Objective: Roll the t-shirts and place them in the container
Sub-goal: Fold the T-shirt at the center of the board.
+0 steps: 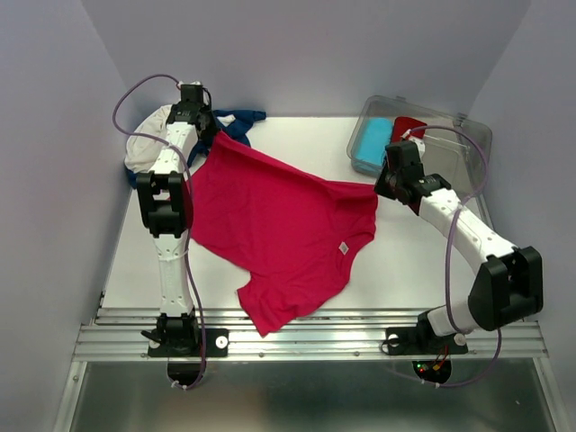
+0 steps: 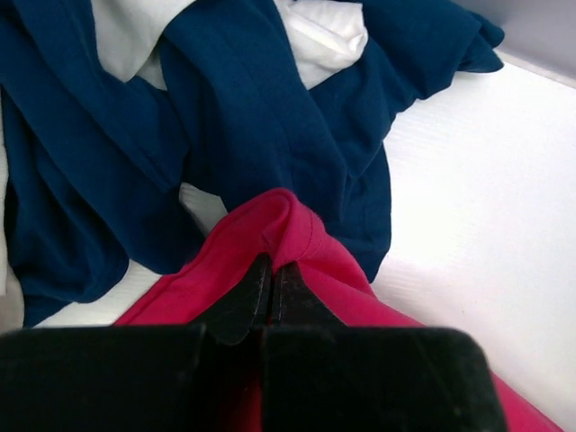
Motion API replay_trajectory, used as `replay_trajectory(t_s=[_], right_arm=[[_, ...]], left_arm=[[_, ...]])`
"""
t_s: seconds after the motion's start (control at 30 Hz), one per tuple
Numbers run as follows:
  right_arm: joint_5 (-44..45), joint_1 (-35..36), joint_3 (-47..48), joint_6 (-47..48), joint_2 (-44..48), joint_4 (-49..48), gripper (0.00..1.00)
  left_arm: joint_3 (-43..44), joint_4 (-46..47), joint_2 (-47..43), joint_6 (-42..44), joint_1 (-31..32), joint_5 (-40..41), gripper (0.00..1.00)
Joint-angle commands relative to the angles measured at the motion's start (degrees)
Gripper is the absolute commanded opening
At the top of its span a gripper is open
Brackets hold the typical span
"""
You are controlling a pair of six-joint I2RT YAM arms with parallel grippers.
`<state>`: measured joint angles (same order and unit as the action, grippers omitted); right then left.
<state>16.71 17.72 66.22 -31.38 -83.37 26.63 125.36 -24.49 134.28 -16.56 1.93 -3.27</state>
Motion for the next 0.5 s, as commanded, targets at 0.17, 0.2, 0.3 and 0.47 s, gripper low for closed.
replay_trajectory(t_s=[0.17,0.2,0.3,0.47], right_arm=[[-5.02,3.55,-4.16,-0.53,8.49,-0.53,0.01],[-5.02,4.08,-4.25,-0.53,9.27,-0.36,0.01],[-4.85,6.89,-4.69,-0.62,10.33,0.52,0.01],[-2.83,11.2,-5.66,-0.53,10.86,1.93,0.01]], left_arm=[[-1.35,-2.49,-7.19,2.32,-1.49,2.3,0.0],[-1.43,-2.67,-7.28,2.32,-1.49,2.39,0.0],[-2.05,-3.11,-7.54,2.67,-1.41,2.65,0.0],[-2.93,-4.07,-7.8,3.11,-1.49,4.93,0.0]])
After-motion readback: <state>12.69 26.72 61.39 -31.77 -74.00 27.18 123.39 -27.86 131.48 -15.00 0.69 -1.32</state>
